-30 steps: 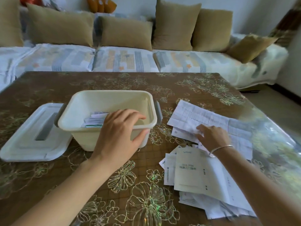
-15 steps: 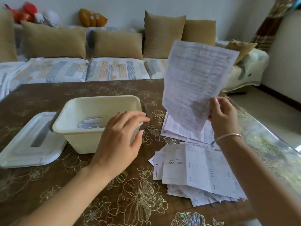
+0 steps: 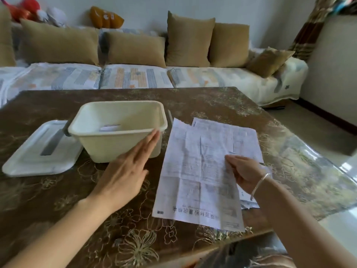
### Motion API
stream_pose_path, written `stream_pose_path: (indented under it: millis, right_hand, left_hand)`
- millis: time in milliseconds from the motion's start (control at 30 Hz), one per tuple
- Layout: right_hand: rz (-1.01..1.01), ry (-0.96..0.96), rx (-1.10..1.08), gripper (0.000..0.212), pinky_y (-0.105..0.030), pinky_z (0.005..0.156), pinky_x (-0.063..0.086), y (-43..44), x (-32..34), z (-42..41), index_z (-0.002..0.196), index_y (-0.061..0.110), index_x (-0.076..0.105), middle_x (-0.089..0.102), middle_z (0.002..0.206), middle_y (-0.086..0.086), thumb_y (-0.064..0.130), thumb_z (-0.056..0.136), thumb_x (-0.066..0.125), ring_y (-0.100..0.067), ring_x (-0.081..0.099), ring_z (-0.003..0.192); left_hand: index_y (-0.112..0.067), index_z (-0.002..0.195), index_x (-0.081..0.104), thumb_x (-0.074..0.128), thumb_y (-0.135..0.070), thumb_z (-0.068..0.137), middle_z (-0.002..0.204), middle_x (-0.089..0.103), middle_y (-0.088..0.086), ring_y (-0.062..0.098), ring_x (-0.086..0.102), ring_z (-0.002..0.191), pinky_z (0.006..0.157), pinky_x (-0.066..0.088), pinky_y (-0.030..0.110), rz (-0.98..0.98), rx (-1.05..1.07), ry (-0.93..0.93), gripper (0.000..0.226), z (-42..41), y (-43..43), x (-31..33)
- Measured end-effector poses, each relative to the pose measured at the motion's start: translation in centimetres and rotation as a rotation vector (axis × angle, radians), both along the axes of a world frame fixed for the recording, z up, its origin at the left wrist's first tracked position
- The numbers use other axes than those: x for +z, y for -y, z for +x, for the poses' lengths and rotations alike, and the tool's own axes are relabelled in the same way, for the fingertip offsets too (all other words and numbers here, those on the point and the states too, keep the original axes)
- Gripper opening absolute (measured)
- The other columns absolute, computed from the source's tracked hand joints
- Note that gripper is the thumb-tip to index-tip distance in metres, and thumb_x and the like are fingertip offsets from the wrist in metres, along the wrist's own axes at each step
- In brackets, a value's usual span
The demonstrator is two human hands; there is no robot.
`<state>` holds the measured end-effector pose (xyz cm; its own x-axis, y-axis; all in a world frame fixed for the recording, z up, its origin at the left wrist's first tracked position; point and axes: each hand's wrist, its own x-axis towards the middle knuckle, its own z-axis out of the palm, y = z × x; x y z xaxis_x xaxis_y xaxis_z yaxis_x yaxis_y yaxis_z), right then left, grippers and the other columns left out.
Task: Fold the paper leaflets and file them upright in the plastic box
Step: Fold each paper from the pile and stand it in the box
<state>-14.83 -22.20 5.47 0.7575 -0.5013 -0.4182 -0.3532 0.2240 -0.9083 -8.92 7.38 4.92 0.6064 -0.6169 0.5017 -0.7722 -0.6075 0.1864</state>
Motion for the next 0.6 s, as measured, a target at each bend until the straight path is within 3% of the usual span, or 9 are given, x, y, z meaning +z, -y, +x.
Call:
stream_pose_path:
  millis: [100, 167, 267, 367, 467, 600]
  right_hand:
    - [-0.026, -0.042, 0.054, 0.018, -0.024, 0.049, 0.055, -1.5, -1.2, -1.1, 0.099, -0.005, 0.065, 0.059, 0.077, -0.014, 0.009, 0.096, 0.053, -0.022, 0.055, 0.062]
    - [-0.185, -0.075, 0.114, 0.017, -0.035, 0.066, 0.059, -2.3, -1.8, -1.7, 0.098, 0.0, 0.067, 0.067, 0.083, -0.016, 0.01, 0.096, 0.054, -0.027, 0.063, 0.07]
    - [-0.375, -0.085, 0.14, 0.017, -0.046, 0.082, 0.056, -3.2, -2.2, -2.4, 0.107, 0.004, 0.064, 0.068, 0.086, -0.016, 0.012, 0.094, 0.056, -0.028, 0.063, 0.076]
    - [-0.324, -0.041, 0.155, 0.029, -0.047, 0.081, 0.056, -3.8, -2.6, -3.3, 0.121, 0.004, 0.057, 0.068, 0.091, -0.018, 0.012, 0.094, 0.057, -0.031, 0.067, 0.08]
    - [-0.41, 0.024, 0.204, 0.04, -0.047, 0.072, 0.058, -5.1, -3.1, -4.5, 0.131, 0.016, 0.048, 0.069, 0.089, -0.014, 0.016, 0.092, 0.06, -0.03, 0.069, 0.081]
    - [-0.783, 0.074, 0.307, 0.038, -0.032, 0.058, 0.056, -7.4, -3.4, -5.7, 0.126, 0.027, 0.046, 0.069, 0.08, -0.002, 0.022, 0.092, 0.061, -0.018, 0.066, 0.07]
  left_hand:
    - [-0.035, 0.155, 0.004, 0.079, -0.016, 0.075, 0.161, 0.007, -0.019, 0.008, 0.028, 0.139, 0.11, 0.029, 0.039, 0.025, -0.087, -0.067, 0.111, -0.6, -1.2, -2.6]
    - [-0.043, 0.153, 0.008, 0.08, -0.027, 0.075, 0.158, 0.009, -0.028, -0.003, 0.022, 0.14, 0.112, 0.027, 0.036, -0.009, -0.122, -0.174, 0.107, -1.1, -1.9, -4.0]
    - [-0.04, 0.15, 0.029, 0.082, -0.026, 0.072, 0.154, 0.03, -0.016, 0.004, 0.032, 0.138, 0.109, 0.033, 0.039, -0.057, -0.161, -0.114, 0.095, -2.3, -2.2, -5.1]
    - [-0.023, 0.13, 0.061, 0.08, -0.021, 0.074, 0.131, 0.056, 0.004, 0.019, 0.052, 0.115, 0.094, 0.046, 0.032, -0.172, -0.118, 0.034, 0.059, -3.6, -2.6, -4.8]
    - [-0.021, 0.103, 0.077, 0.066, -0.03, 0.083, 0.105, 0.059, 0.005, 0.017, 0.049, 0.092, 0.08, 0.037, 0.021, -0.245, -0.061, 0.129, 0.024, -5.2, -4.1, -4.1]
    - [-0.017, 0.093, 0.077, 0.072, -0.02, 0.081, 0.12, 0.064, 0.003, 0.023, 0.055, 0.115, 0.091, 0.044, 0.038, -0.137, -0.155, 0.176, 0.013, -7.6, -6.2, -4.4]
